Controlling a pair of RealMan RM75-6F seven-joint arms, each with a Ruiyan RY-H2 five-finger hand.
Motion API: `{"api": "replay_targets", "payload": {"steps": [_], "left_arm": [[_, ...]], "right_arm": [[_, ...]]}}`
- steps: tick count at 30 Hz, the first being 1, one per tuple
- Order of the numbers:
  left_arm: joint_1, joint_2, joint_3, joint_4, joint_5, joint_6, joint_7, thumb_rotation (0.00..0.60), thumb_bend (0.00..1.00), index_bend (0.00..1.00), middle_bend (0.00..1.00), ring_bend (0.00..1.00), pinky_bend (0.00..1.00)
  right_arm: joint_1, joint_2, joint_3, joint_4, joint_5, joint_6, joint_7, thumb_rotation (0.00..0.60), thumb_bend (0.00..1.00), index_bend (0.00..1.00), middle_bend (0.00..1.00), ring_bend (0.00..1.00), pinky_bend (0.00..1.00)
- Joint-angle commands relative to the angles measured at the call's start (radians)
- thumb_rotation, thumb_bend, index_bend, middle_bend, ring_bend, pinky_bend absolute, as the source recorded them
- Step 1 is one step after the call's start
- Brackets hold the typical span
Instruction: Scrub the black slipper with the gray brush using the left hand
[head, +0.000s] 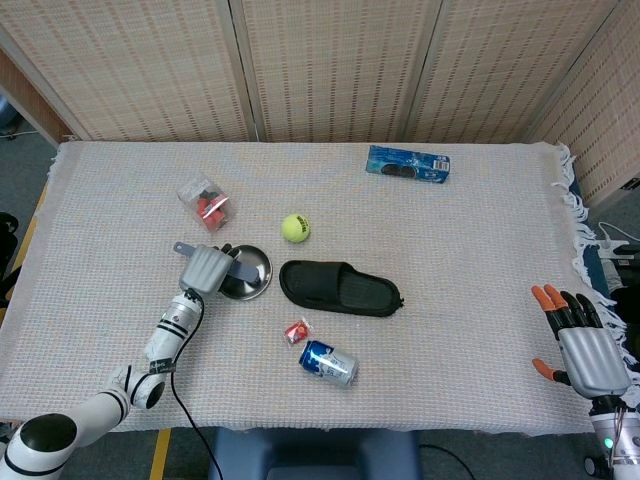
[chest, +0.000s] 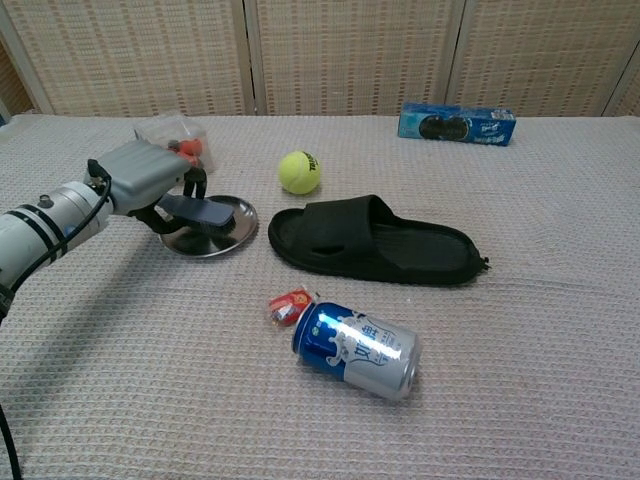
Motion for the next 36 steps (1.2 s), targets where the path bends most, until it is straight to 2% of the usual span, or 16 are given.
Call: {"api": "replay_targets", "payload": {"steps": [1,6,7,12,15,18,23,33,36], "left_arm": [[0.019,0.029,-0.002,-0.048,-0.007,0.016,0.020,0.600,0.40,0.59,0.65,0.62,1.00],[0.045,0.091,-0.015,-0.177,-0.037,0.036,0.099,0.600,0.40,0.60,0.68,0.62,1.00],[0.048,0.099,-0.018,-0.199,-0.044,0.040,0.120,0.600,0.40,0.60,0.68,0.62,1.00],[0.059,0.139,-0.035,-0.325,-0.075,0.068,0.233,0.600,0.40,0.60,0.67,0.62,1.00],[0.066,0.153,-0.048,-0.393,-0.098,0.090,0.300,0.600,0.40,0.60,0.68,0.62,1.00],[0.064,0.164,-0.062,-0.466,-0.130,0.097,0.374,0.600,0.39,0.60,0.68,0.63,1.00],[0.050,0.166,-0.077,-0.532,-0.160,0.106,0.450,0.600,0.39,0.60,0.67,0.63,1.00],[0.047,0.198,-0.081,-0.586,-0.180,0.128,0.490,0.600,0.39,0.60,0.67,0.63,1.00],[0.042,0.204,-0.077,-0.587,-0.180,0.126,0.496,0.600,0.39,0.60,0.67,0.63,1.00]], "right_arm": [[0.011,-0.018,-0.001,0.024,-0.010,-0.013,0.006,0.600,0.07,0.00,0.00,0.00,0.00],[0.073,-0.069,-0.006,0.085,-0.051,-0.091,0.025,0.600,0.10,0.00,0.00,0.00,0.00],[0.089,-0.077,-0.007,0.095,-0.063,-0.110,0.029,0.600,0.13,0.00,0.00,0.00,0.00],[0.194,-0.150,-0.009,0.187,-0.112,-0.238,0.054,0.600,0.48,0.00,0.00,0.00,0.00],[0.250,-0.193,-0.004,0.239,-0.105,-0.320,0.076,0.600,0.58,0.00,0.00,0.00,0.00],[0.297,-0.248,-0.001,0.293,-0.097,-0.386,0.092,0.600,0.60,0.00,0.00,0.00,0.00],[0.351,-0.320,0.003,0.355,-0.107,-0.425,0.101,0.600,0.61,0.00,0.00,0.00,0.00],[0.427,-0.395,0.030,0.392,-0.107,-0.439,0.145,0.600,0.62,0.00,0.00,0.00,0.00],[0.460,-0.425,0.030,0.410,-0.103,-0.475,0.138,0.600,0.68,0.00,0.00,0.00,0.00]]}}
